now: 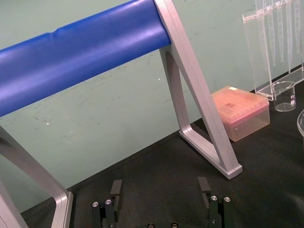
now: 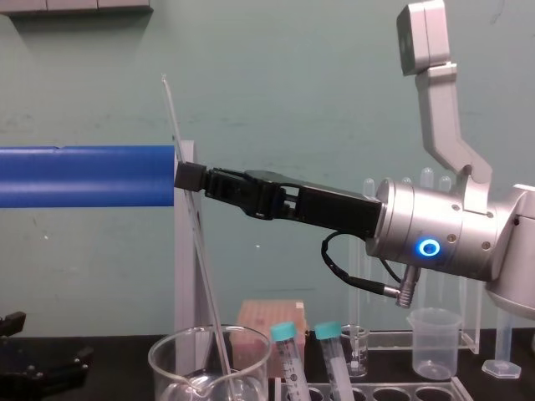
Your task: Hold the thermometer with one hand and immerse one end into the beaker, then reinsert it into the test tube rack.
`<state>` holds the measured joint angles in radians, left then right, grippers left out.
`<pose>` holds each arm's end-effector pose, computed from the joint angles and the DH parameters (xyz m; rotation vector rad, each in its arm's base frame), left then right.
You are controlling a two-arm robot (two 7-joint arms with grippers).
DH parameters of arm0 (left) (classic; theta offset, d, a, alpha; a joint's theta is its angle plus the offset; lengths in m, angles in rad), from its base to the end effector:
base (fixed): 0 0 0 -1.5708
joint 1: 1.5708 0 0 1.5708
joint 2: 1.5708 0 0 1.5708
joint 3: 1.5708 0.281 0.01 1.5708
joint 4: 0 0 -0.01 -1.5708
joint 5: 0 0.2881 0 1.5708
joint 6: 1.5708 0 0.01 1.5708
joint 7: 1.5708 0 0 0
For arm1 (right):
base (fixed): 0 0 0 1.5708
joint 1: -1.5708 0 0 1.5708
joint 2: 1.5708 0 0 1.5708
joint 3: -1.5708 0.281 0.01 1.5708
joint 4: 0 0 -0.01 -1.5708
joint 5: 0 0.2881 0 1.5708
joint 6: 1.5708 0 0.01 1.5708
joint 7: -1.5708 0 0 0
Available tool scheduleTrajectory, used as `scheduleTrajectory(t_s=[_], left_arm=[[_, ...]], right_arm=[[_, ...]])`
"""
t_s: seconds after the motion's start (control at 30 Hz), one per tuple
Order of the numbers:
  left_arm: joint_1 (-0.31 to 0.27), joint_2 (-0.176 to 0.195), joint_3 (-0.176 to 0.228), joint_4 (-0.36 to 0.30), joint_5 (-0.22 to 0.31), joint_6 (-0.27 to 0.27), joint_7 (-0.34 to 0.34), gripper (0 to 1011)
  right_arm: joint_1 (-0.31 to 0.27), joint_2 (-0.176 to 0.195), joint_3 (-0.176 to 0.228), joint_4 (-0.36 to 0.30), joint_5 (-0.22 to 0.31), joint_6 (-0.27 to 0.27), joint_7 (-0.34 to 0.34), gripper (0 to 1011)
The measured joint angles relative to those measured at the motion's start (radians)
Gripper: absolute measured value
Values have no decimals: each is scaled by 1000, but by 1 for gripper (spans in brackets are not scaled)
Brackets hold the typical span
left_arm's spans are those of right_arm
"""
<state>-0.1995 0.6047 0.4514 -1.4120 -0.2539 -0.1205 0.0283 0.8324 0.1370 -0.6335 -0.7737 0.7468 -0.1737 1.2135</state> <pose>0.3370 0.0830 -0.2911 0.3045 -0.2850 1.2480 0.4945 0.0550 -0.2182 0.2179 -0.0026 -0.0662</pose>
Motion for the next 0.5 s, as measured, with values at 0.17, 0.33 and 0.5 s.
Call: scheduleTrajectory(t_s=[0.17,0.33,0.5], left_arm=[[0,0,0,0,0,0,0,1008],[0,0,0,0,0,0,0,1008],[0,0,0,0,0,0,0,1008]], right_arm=[[-6,5,-3,-12,0,2,-6,54],[-11,10,-7,-28,0,5,-11,54],[-17,14,-10,-38,1,5,-18,54]])
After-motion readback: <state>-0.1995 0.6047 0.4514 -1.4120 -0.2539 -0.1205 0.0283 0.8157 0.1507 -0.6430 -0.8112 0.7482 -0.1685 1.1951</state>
